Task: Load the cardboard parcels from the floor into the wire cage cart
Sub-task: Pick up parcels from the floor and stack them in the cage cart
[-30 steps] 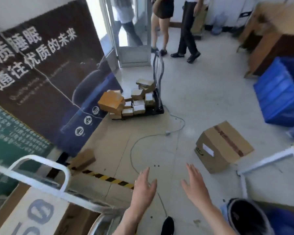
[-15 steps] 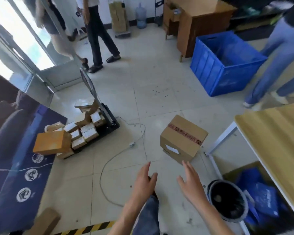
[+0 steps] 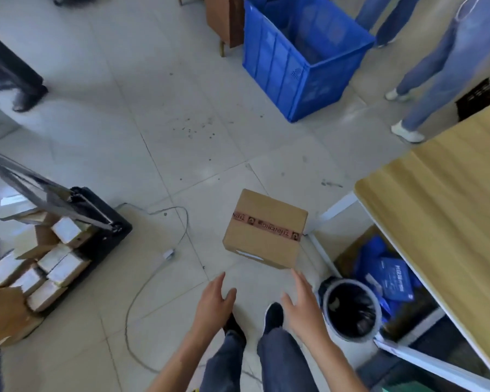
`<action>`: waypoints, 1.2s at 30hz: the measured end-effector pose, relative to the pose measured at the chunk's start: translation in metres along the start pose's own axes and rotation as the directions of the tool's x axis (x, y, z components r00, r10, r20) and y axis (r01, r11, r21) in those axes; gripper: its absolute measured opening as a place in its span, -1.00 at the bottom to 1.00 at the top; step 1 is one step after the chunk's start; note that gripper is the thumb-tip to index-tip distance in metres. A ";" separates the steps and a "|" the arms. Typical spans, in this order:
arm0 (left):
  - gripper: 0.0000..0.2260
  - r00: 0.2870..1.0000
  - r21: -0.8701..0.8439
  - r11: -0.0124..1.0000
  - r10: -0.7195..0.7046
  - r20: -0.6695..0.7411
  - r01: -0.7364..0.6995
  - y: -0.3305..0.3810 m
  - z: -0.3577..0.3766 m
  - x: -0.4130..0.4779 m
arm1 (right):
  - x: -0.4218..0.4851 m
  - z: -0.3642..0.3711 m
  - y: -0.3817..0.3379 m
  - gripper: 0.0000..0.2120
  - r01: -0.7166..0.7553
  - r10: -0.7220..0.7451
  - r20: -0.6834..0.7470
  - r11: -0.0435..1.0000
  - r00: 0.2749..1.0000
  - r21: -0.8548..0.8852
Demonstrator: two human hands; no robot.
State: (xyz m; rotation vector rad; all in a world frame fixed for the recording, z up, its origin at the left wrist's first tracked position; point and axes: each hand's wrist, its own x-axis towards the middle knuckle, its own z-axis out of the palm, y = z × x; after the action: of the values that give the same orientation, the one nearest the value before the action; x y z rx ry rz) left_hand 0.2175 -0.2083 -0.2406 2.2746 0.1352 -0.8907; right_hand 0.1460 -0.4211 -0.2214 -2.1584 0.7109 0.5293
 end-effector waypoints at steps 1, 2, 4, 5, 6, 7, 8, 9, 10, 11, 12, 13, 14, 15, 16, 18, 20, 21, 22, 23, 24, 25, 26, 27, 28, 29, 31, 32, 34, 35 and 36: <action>-0.46 1.000 0.012 1.000 -0.007 0.011 0.007 0.000 -0.002 0.014 | 0.012 0.003 0.001 -0.41 -0.013 0.013 -0.003 1.000 1.000 -0.008; -0.46 1.000 0.026 1.000 -0.005 0.014 0.004 0.000 -0.003 0.030 | 0.025 0.007 0.003 -0.41 -0.005 0.005 -0.004 1.000 1.000 -0.022; -0.45 1.000 0.059 0.998 0.002 0.026 -0.004 -0.003 -0.001 0.066 | 0.057 0.016 0.010 -0.42 0.010 -0.009 0.020 0.998 1.000 -0.059; -0.45 0.999 0.067 0.998 -0.009 0.035 0.007 -0.005 0.001 0.083 | 0.073 0.020 0.014 -0.42 0.006 -0.004 0.036 0.998 0.999 -0.070; -0.44 0.999 0.069 0.997 -0.033 0.044 0.029 -0.006 0.003 0.100 | 0.088 0.025 0.019 -0.41 -0.010 0.014 0.054 0.997 0.998 -0.075; -0.43 0.997 0.054 0.997 -0.065 0.051 0.062 -0.007 0.006 0.115 | 0.102 0.029 0.025 -0.41 -0.029 0.034 0.065 0.997 0.997 -0.067; -0.41 0.994 0.026 0.996 -0.091 0.057 0.090 -0.008 0.011 0.133 | 0.117 0.033 0.032 -0.40 -0.044 0.047 0.066 0.998 0.997 -0.052; -0.39 0.992 0.005 0.994 -0.109 0.068 0.109 -0.009 0.016 0.153 | 0.134 0.037 0.038 -0.40 -0.058 0.061 0.066 0.997 0.996 -0.042; -0.37 0.989 -0.017 0.991 -0.129 0.077 0.131 -0.007 0.021 0.173 | 0.153 0.039 0.043 -0.39 -0.081 0.083 0.067 0.996 0.994 -0.032; -0.35 0.986 -0.047 0.987 -0.148 0.078 0.152 -0.004 0.026 0.195 | 0.171 0.039 0.047 -0.39 -0.109 0.109 0.060 0.994 0.992 -0.012; -0.32 0.984 -0.076 0.983 -0.159 0.076 0.164 -0.001 0.032 0.219 | 0.190 0.039 0.053 -0.38 -0.140 0.140 0.044 0.990 0.989 0.012; -0.29 0.983 -0.096 0.980 -0.170 0.073 0.176 0.001 0.038 0.242 | 0.207 0.040 0.060 -0.37 -0.171 0.170 0.021 0.985 0.985 0.038; -0.25 0.981 -0.099 0.977 -0.183 0.069 0.190 0.001 0.044 0.264 | 0.223 0.040 0.067 -0.35 -0.199 0.200 -0.006 0.978 0.980 0.063; -0.20 0.978 -0.094 0.975 -0.198 0.062 0.203 0.001 0.050 0.287 | 0.239 0.040 0.076 -0.34 -0.222 0.226 -0.039 0.971 0.973 0.090; -0.16 0.976 -0.081 0.973 -0.212 0.054 0.216 -0.001 0.056 0.307 | 0.254 0.040 0.085 -0.32 -0.245 0.254 -0.068 0.963 0.965 0.112; -0.13 0.969 -0.069 0.967 -0.241 0.047 0.244 -0.009 0.069 0.341 | 0.282 0.044 0.106 -0.24 -0.307 0.320 -0.085 0.941 0.943 0.140; -0.23 0.964 -0.078 0.962 -0.256 0.067 0.261 -0.021 0.084 0.369 | 0.307 0.050 0.128 -0.11 -0.369 0.384 -0.057 0.912 0.922 0.178; -0.33 0.967 -0.078 0.965 -0.243 0.079 0.249 -0.026 0.091 0.379 | 0.318 0.053 0.137 -0.05 -0.399 0.412 -0.023 0.893 0.911 0.208; -0.40 0.970 -0.077 0.970 -0.225 0.088 0.231 -0.032 0.096 0.387 | 0.328 0.056 0.146 -0.03 -0.429 0.438 0.018 0.871 0.899 0.240; -0.39 0.973 -0.091 0.972 -0.209 0.093 0.218 -0.037 0.100 0.393 | 0.336 0.060 0.153 -0.05 -0.455 0.456 0.064 0.848 0.888 0.271; -0.35 0.973 -0.122 0.968 -0.208 0.101 0.220 -0.042 0.102 0.398 | 0.343 0.065 0.159 -0.11 -0.481 0.470 0.113 0.823 0.875 0.304; -0.29 0.970 -0.149 0.962 -0.215 0.111 0.230 -0.045 0.103 0.402 | 0.348 0.070 0.162 -0.19 -0.508 0.482 0.164 0.794 0.861 0.334; -0.25 0.968 -0.166 0.957 -0.220 0.119 0.238 -0.047 0.103 0.404 | 0.352 0.073 0.163 -0.25 -0.531 0.492 0.201 0.767 0.847 0.360; -0.24 0.968 -0.181 0.954 -0.222 0.118 0.240 -0.047 0.102 0.404 | 0.355 0.074 0.163 -0.29 -0.539 0.496 0.215 0.749 0.841 0.385; -0.24 0.969 -0.199 0.950 -0.221 0.108 0.239 -0.046 0.100 0.402 | 0.357 0.073 0.162 -0.33 -0.529 0.491 0.203 0.741 0.847 0.414; -0.24 0.971 -0.217 0.947 -0.220 0.095 0.236 -0.043 0.097 0.398 | 0.357 0.069 0.158 -0.38 -0.501 0.477 0.175 0.744 0.861 0.442; -0.26 0.974 -0.258 0.940 -0.213 0.072 0.225 -0.033 0.086 0.384 | 0.355 0.052 0.144 -0.46 -0.427 0.432 0.107 0.769 0.896 0.476; -0.31 0.975 -0.299 0.928 -0.212 0.064 0.222 -0.026 0.079 0.375 | 0.353 0.041 0.133 -0.49 -0.386 0.401 0.079 0.784 0.913 0.486; -0.46 0.976 -0.403 0.891 -0.214 0.028 0.207 -0.013 0.060 0.351 | 0.346 0.014 0.109 -0.52 -0.311 0.326 0.056 0.814 0.944 0.491; -0.50 0.977 -0.455 0.871 -0.211 -0.006 0.185 -0.003 0.048 0.337 | 0.341 -0.002 0.093 -0.51 -0.276 0.282 0.064 0.829 0.957 0.486; -0.51 0.977 -0.507 0.847 -0.208 -0.044 0.158 0.008 0.035 0.320 | 0.335 -0.019 0.077 -0.47 -0.245 0.236 0.080 0.840 0.968 0.484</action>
State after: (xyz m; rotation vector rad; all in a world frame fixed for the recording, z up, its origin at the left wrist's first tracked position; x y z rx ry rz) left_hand 0.4436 -0.2817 -0.4571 1.8290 0.5724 -0.7315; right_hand 0.3523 -0.5815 -0.4454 -1.5948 0.9976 0.4361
